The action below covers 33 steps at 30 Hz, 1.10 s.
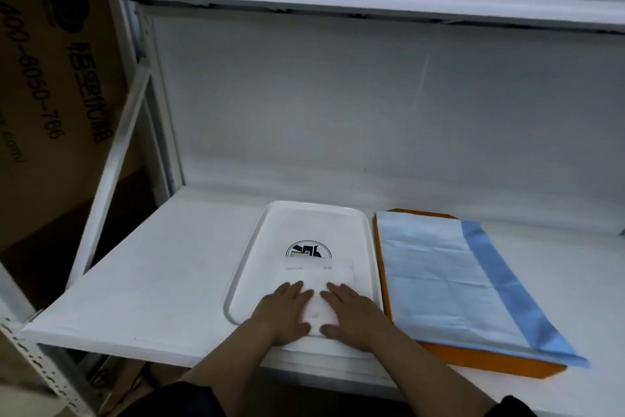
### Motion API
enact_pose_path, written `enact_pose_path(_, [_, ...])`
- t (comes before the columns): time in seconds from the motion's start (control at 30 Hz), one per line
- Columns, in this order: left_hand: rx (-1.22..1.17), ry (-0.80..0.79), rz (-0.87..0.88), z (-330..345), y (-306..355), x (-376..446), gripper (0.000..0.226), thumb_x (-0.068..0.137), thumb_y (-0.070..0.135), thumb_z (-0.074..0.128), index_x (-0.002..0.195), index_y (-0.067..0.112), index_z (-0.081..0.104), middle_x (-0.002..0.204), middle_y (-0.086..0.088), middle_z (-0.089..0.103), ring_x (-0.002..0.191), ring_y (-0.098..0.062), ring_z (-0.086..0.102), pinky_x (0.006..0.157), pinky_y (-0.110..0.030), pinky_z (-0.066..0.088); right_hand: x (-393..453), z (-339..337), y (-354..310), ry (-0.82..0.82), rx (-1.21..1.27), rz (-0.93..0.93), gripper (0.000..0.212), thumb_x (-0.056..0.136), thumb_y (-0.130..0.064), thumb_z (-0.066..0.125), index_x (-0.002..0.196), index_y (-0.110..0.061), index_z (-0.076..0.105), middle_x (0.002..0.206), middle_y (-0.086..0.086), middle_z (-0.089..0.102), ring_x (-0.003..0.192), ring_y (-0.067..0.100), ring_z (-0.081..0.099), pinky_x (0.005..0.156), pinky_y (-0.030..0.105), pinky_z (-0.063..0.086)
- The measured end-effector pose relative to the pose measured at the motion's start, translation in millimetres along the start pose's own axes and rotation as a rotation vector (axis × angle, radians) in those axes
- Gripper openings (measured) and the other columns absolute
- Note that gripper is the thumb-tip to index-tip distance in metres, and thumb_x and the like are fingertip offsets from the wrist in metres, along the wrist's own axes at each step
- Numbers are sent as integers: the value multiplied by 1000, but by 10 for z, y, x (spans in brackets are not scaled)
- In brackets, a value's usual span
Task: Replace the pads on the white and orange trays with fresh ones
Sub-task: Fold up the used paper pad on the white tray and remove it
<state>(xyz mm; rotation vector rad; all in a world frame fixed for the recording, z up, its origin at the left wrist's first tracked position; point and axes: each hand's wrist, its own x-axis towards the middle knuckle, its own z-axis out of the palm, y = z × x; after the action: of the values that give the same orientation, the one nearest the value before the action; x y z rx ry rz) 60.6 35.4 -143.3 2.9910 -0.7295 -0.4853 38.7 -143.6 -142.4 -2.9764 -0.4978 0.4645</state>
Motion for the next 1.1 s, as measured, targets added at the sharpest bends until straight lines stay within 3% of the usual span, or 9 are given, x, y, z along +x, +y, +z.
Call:
enact_pose_path(0.17, [70, 12, -13, -51, -96, -41, 76, 93, 50, 44, 152, 21, 6, 160, -2, 2, 147, -18, 8, 118, -36, 14, -88, -72, 58, -5, -114, 4, 69, 98, -44, 39, 153, -19, 5, 161, 0, -2, 147, 17, 6, 115, 39, 21])
enact_pose_path(0.3, [82, -11, -6, -76, -134, -22, 78, 92, 48, 46, 152, 18, 8, 160, -5, 4, 146, -19, 10, 118, -36, 17, -106, -125, 18, -5, -195, -42, 65, 98, -31, 42, 152, -13, 9, 159, 10, 9, 142, 27, 22, 109, 43, 32])
enact_pose_path(0.47, [42, -36, -20, -87, -166, 29, 81, 88, 44, 54, 152, 19, 11, 160, -4, 8, 146, -21, 14, 116, -37, 21, -23, -127, 10, -21, -140, -26, 79, 90, -17, 53, 152, -19, 5, 152, 13, 27, 132, 30, 38, 104, 41, 38])
enact_pose_path(0.63, [-11, 7, -30, -107, -82, 25, 71, 88, 21, 54, 150, 23, 19, 154, -5, 25, 138, -24, 31, 108, -36, 33, -16, -140, 59, 105, 76, 67, 56, 97, -15, 32, 150, -21, 17, 133, 10, 51, 109, 28, 54, 84, 33, 41])
enact_pose_path(0.77, [-184, 186, -119, -138, -130, 2, 34, 94, 17, 41, 125, 24, 53, 125, 0, 59, 112, -22, 55, 86, -30, 42, -59, -182, 133, 150, 245, 79, 47, 94, -20, 43, 140, -24, 34, 130, 2, 55, 108, 22, 56, 87, 30, 45])
enact_pose_path(0.87, [-389, 215, -149, -173, -208, -14, 21, 92, 22, 47, 107, 22, 62, 109, 2, 65, 101, -20, 59, 79, -28, 43, -68, -200, 187, 177, 361, 81, 38, 89, -20, 54, 126, -23, 47, 123, 0, 59, 101, 15, 56, 77, 25, 41])
enact_pose_path(0.93, [-522, 228, -160, -184, -278, -33, 5, 90, 26, 55, 91, 24, 59, 90, 4, 62, 86, -16, 58, 69, -25, 41, -56, -202, 206, 256, 446, 116, 20, 89, -25, 58, 109, -23, 56, 107, 0, 64, 95, 17, 59, 74, 27, 42])
enact_pose_path(1.0, [-646, 253, -197, -195, -333, -48, 15, 88, 30, 59, 79, 21, 51, 75, 7, 54, 71, -12, 51, 58, -21, 35, -34, -190, 221, 319, 538, 164, 10, 89, -33, 60, 95, -27, 55, 94, -4, 62, 90, 17, 58, 77, 30, 44])
enact_pose_path(1.1, [-791, 263, -283, -154, -406, -45, 29, 91, 29, 55, 70, 17, 39, 74, 2, 52, 64, -12, 44, 56, -23, 32, 21, -183, 175, 360, 651, 248, 17, 89, -37, 59, 90, -23, 50, 82, -4, 58, 85, 21, 57, 75, 34, 44])
